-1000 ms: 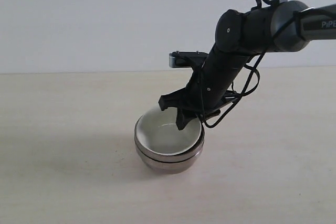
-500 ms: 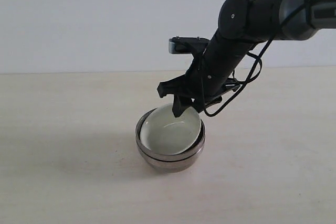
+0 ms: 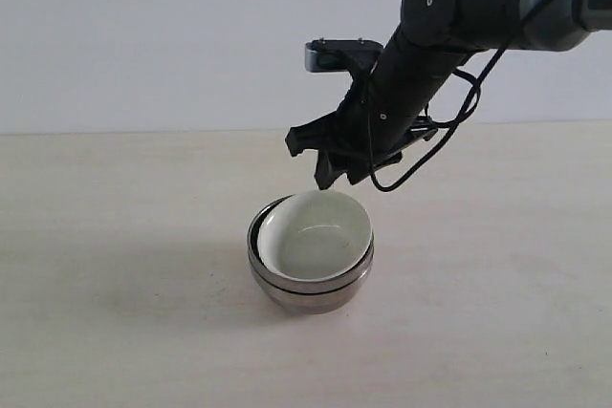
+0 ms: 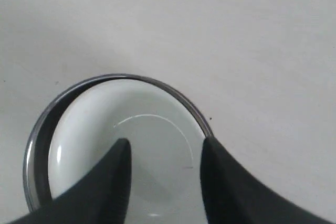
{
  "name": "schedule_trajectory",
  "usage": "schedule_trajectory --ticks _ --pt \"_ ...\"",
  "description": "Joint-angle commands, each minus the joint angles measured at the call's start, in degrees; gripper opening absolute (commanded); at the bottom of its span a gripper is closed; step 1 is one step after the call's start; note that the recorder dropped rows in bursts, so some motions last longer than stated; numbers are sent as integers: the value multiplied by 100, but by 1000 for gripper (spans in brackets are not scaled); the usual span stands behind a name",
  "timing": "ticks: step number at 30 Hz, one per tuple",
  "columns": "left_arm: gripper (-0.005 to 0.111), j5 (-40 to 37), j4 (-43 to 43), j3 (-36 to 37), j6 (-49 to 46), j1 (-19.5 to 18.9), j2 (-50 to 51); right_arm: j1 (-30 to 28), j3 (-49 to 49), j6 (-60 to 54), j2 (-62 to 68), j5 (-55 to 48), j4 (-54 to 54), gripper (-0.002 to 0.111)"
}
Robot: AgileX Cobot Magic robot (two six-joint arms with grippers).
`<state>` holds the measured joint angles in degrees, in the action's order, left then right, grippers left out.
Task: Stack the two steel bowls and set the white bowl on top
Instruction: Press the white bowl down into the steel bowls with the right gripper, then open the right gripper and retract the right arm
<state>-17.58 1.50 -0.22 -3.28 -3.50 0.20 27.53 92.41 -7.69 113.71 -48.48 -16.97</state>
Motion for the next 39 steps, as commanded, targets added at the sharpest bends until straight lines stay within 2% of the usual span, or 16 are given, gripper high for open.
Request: schedule_trajectory --ticks 1,7,10,16,30,39 --pt "4 -1 62 22 -22 -19 -20 46 24 -380 -97 -298 131 0" --pt "4 -1 62 22 -22 -19 -20 46 24 -13 -97 -387 732 0" --pt "4 -1 62 22 -22 -19 -20 46 -385 89 -97 -104 872 0" --pt "4 -1 62 22 -22 -19 -20 46 -899 78 -97 561 903 0" --pt "4 -1 62 22 -22 -19 -20 46 -886 -37 -209 780 839 0" --pt "4 -1 62 22 -22 -19 -20 46 -1050 -251 -1737 848 839 0"
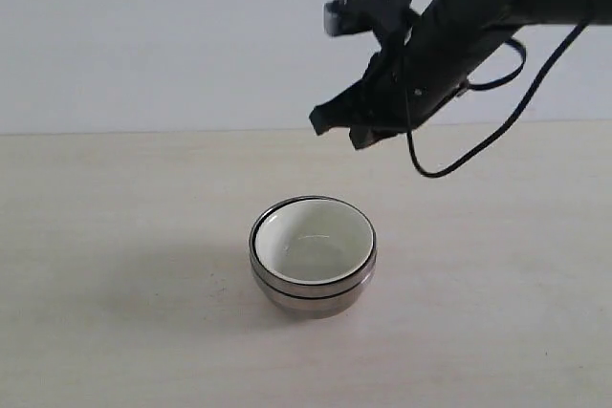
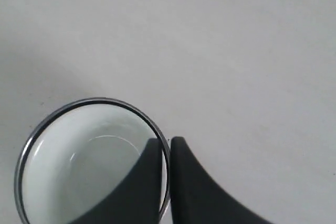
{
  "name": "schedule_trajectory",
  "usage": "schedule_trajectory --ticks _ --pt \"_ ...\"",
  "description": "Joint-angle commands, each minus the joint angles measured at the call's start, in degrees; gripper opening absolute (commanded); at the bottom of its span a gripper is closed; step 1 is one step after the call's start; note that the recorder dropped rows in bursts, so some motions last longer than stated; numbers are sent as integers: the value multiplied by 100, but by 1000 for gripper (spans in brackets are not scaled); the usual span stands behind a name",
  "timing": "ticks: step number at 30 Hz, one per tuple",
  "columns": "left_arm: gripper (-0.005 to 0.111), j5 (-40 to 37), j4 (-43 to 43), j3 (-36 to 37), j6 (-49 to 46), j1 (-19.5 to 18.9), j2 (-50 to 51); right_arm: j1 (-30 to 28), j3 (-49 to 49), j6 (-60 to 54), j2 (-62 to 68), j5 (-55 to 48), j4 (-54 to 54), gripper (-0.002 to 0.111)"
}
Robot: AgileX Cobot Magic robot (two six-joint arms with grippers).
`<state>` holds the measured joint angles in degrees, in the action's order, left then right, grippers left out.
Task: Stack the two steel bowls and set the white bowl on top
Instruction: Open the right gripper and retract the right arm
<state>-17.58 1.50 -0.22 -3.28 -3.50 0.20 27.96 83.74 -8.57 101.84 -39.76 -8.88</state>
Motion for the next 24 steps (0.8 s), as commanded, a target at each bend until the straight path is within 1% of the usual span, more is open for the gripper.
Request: schedule_trajectory --ticks 1,2,3,5,11,14,20,23,24 --pt "4 -1 62 22 -22 -19 -20 3 -510 -187 -887 311 30 0" --pt "4 -1 62 22 -22 -19 -20 3 -742 -187 -1069 583 30 0" --pt "4 -1 62 22 -22 -19 -20 3 -1269 -187 -1409 1230 30 0" --pt "4 -1 62 22 -22 -19 -20 3 -1966 -127 -1920 2025 30 0" --pt "4 -1 62 22 -22 -19 -20 3 -3488 46 -3288 3442 30 0" --pt "4 -1 62 22 -22 -19 -20 3 -4659 245 -4584 4314 30 0" --pt "4 -1 62 22 -22 -19 -20 3 -5981 578 -6457 5116 30 0" --pt "4 -1 62 22 -22 -19 -20 3 -6369 701 -7397 5186 30 0" --pt "4 -1 62 22 -22 -19 -20 3 -6487 701 -7895 5068 30 0"
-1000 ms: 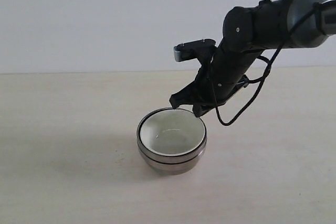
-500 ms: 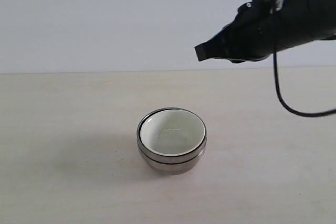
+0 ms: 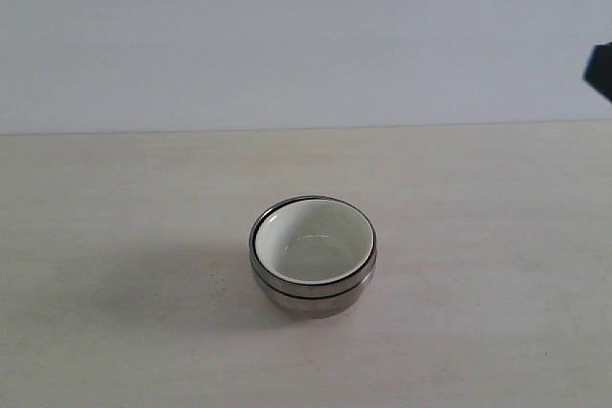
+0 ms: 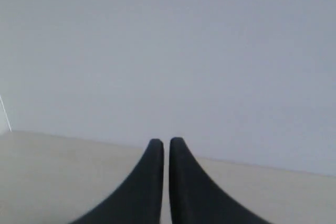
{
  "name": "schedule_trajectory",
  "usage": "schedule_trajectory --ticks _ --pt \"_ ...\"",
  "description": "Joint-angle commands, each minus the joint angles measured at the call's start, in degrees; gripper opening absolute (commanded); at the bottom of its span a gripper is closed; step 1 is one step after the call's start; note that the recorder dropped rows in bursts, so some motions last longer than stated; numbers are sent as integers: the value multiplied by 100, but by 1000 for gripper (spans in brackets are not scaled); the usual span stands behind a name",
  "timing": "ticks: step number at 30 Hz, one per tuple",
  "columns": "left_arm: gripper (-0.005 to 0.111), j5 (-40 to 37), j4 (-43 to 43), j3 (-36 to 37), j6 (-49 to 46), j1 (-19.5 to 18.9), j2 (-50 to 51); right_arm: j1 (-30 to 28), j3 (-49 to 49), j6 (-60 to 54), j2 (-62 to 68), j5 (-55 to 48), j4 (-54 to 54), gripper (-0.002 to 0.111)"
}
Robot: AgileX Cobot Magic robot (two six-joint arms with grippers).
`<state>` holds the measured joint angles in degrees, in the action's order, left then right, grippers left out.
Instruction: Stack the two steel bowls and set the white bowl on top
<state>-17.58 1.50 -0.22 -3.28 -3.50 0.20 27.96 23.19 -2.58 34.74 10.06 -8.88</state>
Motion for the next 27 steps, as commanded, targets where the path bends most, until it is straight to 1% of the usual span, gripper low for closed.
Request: schedule_trajectory --ticks 1,5,9,11,13,15,19,24,27 --pt "4 -1 62 22 -22 -19 -20 3 -467 103 -1440 25 30 0" --pt "4 -1 62 22 -22 -19 -20 3 -492 62 -2193 -812 30 0" --pt "4 -1 62 22 -22 -19 -20 3 -492 120 -2681 -1699 30 0" --pt "4 -1 62 22 -22 -19 -20 3 -492 568 -2832 -2155 -37 0" --pt "4 -1 62 22 -22 -19 -20 3 -492 1124 -2896 -2622 -357 0" --pt "4 -1 62 22 -22 -19 -20 3 -492 1419 -2896 -2940 -440 0" --pt "4 -1 62 22 -22 -19 -20 3 -492 1419 -2896 -3275 -440 0" --pt "4 -1 62 22 -22 -19 -20 3 -492 1419 -2963 -3278 -440 0" --pt "4 -1 62 22 -22 -19 -20 -154 -492 1407 -3408 -3312 -449 0"
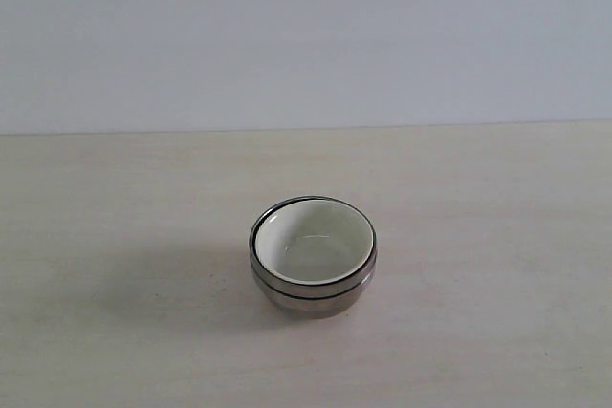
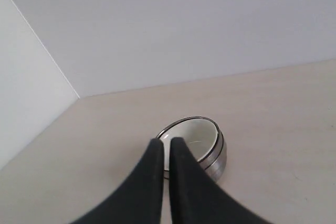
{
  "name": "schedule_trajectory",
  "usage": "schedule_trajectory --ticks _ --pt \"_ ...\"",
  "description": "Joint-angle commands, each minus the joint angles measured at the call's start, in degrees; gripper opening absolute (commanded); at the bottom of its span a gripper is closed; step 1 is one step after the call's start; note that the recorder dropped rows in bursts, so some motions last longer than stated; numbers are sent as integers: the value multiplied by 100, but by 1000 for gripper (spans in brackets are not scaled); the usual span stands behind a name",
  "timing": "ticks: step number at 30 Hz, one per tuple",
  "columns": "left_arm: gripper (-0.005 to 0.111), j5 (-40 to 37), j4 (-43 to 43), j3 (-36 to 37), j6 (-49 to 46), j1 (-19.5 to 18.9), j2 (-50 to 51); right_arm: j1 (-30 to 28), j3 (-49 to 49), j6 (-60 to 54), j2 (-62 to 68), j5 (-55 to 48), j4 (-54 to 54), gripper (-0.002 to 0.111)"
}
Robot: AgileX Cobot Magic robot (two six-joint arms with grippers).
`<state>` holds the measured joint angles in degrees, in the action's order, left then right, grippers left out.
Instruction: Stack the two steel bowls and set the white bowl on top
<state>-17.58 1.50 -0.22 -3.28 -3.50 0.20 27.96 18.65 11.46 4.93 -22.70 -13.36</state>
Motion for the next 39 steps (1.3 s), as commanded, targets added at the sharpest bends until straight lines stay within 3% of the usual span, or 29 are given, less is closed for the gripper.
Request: schedule_trajectory --ticks 1,10,16,24,39 --pt "4 -1 62 22 -22 -19 -20 -269 -38 -54 -493 -8 53 0" --pt "4 -1 62 22 -22 -19 -20 -1509 -16 -921 -493 1976 223 0" --pt "4 -1 62 22 -22 -19 -20 -2182 -16 -1035 -493 2027 223 0" --pt "4 -1 62 22 -22 -19 -20 -2225 -174 -1743 -493 2111 232 0" --pt "4 -1 62 22 -22 -19 -20 -2225 -1346 -1556 -493 2661 222 0"
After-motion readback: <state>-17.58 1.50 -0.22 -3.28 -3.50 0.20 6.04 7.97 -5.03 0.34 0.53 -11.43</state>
